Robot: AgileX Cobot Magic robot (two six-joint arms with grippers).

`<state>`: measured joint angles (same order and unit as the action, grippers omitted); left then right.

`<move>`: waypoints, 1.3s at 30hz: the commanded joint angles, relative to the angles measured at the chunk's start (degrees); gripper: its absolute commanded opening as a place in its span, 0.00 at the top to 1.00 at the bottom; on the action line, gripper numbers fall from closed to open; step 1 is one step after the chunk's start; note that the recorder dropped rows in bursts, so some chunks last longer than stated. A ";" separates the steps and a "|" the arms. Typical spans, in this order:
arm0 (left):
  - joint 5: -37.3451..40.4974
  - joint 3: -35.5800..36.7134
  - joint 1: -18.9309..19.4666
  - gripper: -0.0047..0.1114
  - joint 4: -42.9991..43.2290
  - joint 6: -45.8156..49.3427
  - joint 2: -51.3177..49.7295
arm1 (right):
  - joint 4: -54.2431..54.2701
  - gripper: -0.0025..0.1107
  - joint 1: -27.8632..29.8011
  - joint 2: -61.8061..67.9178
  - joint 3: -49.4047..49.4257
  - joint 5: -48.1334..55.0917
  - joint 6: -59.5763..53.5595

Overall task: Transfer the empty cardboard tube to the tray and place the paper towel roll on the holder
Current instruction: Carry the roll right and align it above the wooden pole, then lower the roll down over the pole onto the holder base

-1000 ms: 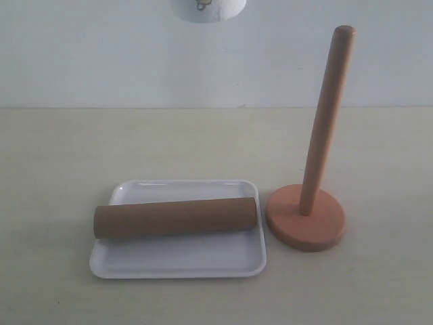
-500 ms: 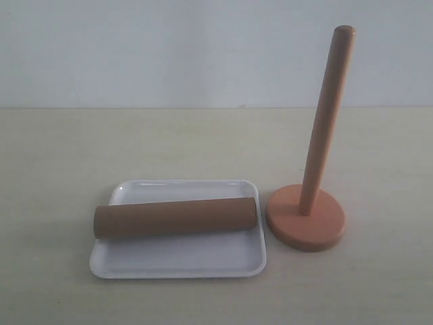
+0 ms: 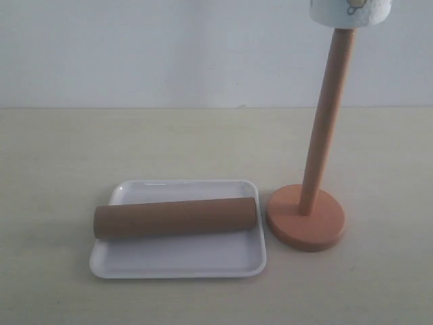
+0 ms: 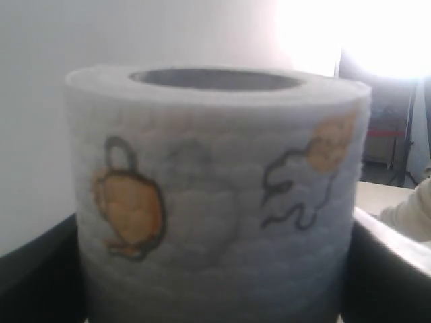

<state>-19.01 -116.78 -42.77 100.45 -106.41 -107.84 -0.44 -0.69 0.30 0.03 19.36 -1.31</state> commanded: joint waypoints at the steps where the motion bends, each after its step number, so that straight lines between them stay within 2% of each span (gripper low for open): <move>1: 0.93 -0.56 -0.33 0.92 -0.50 -0.53 -0.12 | -0.13 0.98 0.17 -0.30 -0.03 -0.44 0.03; 14: -1.72 0.22 0.15 0.92 -0.50 3.24 -0.26 | -0.13 0.98 0.17 -0.30 -0.03 -0.44 0.03; 29: -1.59 9.59 0.51 0.92 -0.50 3.24 -0.26 | -0.13 0.98 0.17 -0.30 -0.03 -0.44 0.03; 33: 1.45 12.63 0.51 0.92 -0.50 6.26 -0.26 | -0.13 0.98 0.17 -0.30 -0.03 -0.44 0.03; 35: 2.08 13.98 0.51 0.92 -4.07 10.88 -0.26 | -0.13 0.98 0.17 -0.30 -0.03 -0.44 0.03; 39: 0.46 16.89 0.51 0.92 -20.71 28.26 -0.26 | -0.13 0.98 0.17 -0.30 -0.03 -0.44 0.03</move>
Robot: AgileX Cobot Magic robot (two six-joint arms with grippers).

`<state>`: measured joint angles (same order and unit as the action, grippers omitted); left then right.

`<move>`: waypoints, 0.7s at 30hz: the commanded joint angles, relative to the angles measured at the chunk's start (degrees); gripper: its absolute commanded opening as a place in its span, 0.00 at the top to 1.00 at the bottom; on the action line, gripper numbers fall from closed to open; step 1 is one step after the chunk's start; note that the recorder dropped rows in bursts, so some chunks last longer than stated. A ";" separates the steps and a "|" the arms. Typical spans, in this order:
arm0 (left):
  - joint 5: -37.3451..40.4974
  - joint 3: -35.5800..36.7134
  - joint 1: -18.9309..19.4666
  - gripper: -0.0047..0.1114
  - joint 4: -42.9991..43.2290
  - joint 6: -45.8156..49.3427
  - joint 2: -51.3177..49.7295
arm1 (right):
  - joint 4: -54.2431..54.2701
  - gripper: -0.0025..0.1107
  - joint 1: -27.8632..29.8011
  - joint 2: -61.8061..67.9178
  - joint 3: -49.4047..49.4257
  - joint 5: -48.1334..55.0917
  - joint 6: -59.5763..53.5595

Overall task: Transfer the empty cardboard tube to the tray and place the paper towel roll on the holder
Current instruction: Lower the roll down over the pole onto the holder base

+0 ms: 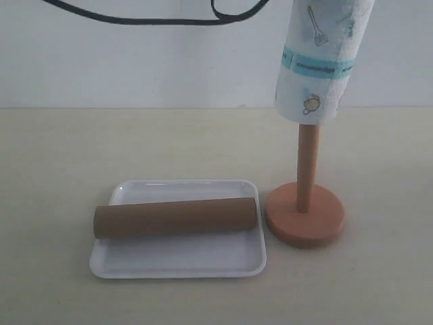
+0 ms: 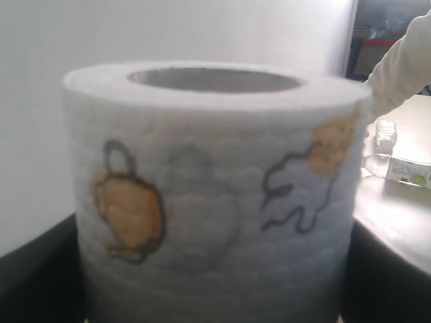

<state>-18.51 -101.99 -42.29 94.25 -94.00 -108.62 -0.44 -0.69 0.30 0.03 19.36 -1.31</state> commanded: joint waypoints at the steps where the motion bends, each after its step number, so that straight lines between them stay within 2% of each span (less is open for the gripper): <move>1: -1.41 2.86 0.03 0.92 -19.88 21.24 0.53 | -0.13 0.98 0.17 -0.30 -0.03 -0.44 0.03; 4: -5.70 5.33 0.03 0.92 -34.01 34.37 0.53 | -0.13 0.98 0.17 -0.30 -0.03 -0.44 0.03; 6: -7.24 7.08 0.03 0.92 -40.71 39.15 0.53 | -0.13 0.98 0.17 -0.30 -0.03 -0.44 0.03; 12: -9.23 12.26 0.03 0.92 -43.58 43.10 0.53 | -0.13 0.98 0.17 -0.30 -0.03 -0.44 0.03; 18: -16.21 20.03 0.03 0.92 -60.93 57.43 0.53 | -0.13 0.98 0.17 -0.30 -0.03 -0.44 0.03; 21: -18.86 23.13 0.03 0.92 -62.75 61.03 0.53 | -0.13 0.98 0.17 -0.30 -0.03 -0.44 0.03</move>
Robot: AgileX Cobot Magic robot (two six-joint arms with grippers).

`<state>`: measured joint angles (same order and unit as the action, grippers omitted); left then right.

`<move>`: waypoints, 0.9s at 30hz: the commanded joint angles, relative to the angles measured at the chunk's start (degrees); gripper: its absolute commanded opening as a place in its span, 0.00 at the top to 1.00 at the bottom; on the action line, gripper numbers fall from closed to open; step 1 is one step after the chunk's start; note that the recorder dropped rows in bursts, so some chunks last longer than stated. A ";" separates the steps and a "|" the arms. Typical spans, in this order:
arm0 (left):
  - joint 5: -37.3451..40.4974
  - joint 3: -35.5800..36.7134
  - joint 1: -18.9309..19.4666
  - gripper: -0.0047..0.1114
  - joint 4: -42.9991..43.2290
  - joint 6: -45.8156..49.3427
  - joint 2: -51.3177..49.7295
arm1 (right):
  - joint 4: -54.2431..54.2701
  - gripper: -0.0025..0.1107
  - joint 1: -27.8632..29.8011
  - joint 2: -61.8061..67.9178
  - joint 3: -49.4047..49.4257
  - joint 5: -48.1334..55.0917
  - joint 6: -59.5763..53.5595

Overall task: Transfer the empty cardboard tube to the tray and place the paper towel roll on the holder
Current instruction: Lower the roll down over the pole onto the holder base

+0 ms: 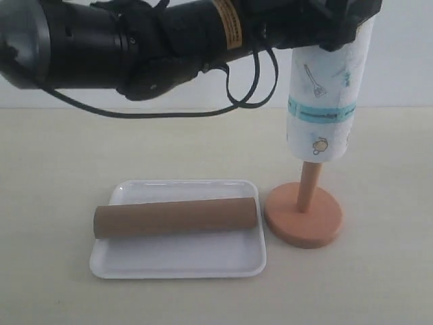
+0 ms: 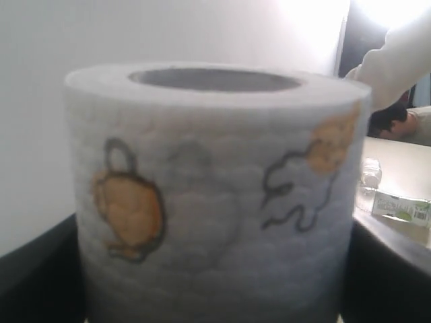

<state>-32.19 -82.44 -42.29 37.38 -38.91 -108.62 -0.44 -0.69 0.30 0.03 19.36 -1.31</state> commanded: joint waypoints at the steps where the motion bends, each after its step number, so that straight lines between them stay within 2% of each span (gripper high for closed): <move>1: -5.74 4.76 0.03 0.92 -5.88 6.33 0.53 | -0.13 0.98 0.17 -0.30 -0.03 -0.44 0.03; 8: -9.81 11.20 -0.09 0.92 -7.85 10.98 0.30 | -0.13 0.98 0.17 -0.30 -0.03 -0.44 0.03; 18: -7.58 11.49 -0.16 0.92 -7.85 12.40 -0.08 | -0.13 0.98 0.17 -0.30 -0.03 -0.44 0.03; 27: -11.45 11.49 -0.21 0.92 -7.85 12.40 -5.19 | -0.13 0.98 0.17 -0.30 -0.03 -0.44 0.03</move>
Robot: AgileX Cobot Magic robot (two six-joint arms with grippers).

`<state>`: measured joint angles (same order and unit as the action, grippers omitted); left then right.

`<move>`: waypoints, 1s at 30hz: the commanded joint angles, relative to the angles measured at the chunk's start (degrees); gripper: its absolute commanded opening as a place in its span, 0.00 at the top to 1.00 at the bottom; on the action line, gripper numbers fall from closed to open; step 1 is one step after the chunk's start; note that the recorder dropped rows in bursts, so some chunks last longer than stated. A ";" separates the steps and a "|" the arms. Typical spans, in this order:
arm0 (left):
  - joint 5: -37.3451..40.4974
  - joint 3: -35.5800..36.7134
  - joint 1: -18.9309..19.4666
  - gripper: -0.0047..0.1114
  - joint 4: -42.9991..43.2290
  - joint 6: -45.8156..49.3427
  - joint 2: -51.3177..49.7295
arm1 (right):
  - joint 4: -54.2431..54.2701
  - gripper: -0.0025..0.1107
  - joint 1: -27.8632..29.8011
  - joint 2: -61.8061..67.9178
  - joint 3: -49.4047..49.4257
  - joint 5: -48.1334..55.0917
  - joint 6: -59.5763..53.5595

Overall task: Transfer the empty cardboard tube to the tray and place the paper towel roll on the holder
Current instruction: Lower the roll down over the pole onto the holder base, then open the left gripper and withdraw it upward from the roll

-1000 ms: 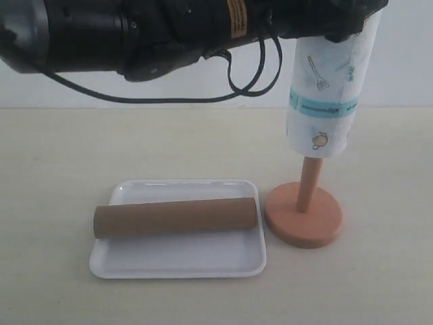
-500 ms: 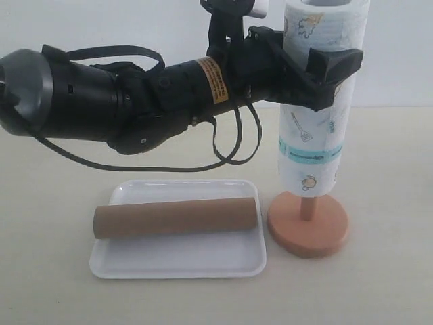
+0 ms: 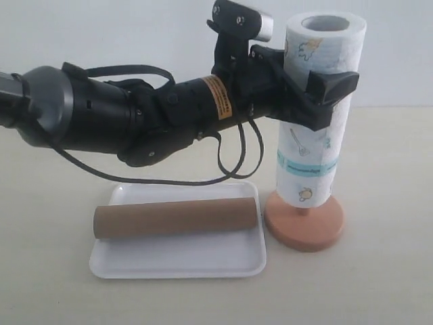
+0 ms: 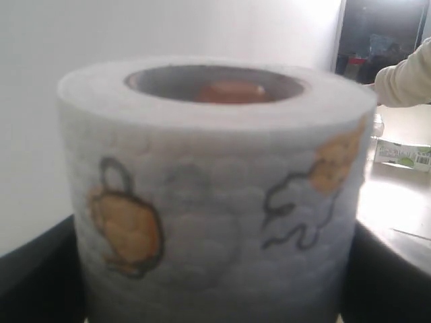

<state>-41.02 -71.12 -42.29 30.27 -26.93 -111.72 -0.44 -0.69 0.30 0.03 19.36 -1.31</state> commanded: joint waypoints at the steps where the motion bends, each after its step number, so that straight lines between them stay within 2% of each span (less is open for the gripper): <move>1: -3.01 0.17 -0.21 0.92 -0.98 0.42 -2.68 | -0.13 0.98 0.17 -0.30 -0.03 -0.44 0.03; 4: -4.38 0.17 -0.21 0.91 -0.97 0.42 -4.04 | -0.13 0.98 0.17 -0.30 -0.03 -0.44 0.03; 6: -4.09 0.17 -0.21 0.85 -0.97 0.07 -4.58 | -0.13 0.98 0.17 -0.30 -0.03 -0.44 0.03; 9: -2.91 0.17 -0.21 0.64 -0.97 -3.90 -4.58 | -0.13 0.98 0.17 -0.30 -0.03 -0.44 0.03; 13: -6.39 0.17 -0.21 0.20 -1.53 -5.27 -4.58 | -0.13 0.98 0.17 -0.30 -0.03 -0.44 0.03; 14: -7.88 0.17 -0.21 0.13 -1.78 -5.27 -4.58 | -0.13 0.98 0.17 -0.30 -0.03 -0.44 0.03; 16: -10.78 0.17 -0.21 0.04 -1.78 -5.27 -4.58 | -0.13 0.98 0.17 -0.30 -0.03 -0.44 0.03; 17: -11.87 0.17 -0.21 0.02 -1.78 -5.27 -4.58 | -0.13 0.98 0.17 -0.30 -0.03 -0.44 0.03; 24: -12.12 0.17 -0.21 0.01 -2.00 -5.16 -4.42 | -0.13 0.98 0.17 -0.30 -0.03 -0.44 0.03; 30: -12.12 0.17 -0.21 0.01 -2.00 1.36 -0.63 | -0.13 0.98 0.17 -0.30 -0.03 -0.44 0.03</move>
<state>-52.49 -70.98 -42.29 28.74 -29.19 -115.18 -0.44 -0.69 0.30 0.03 19.36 -1.31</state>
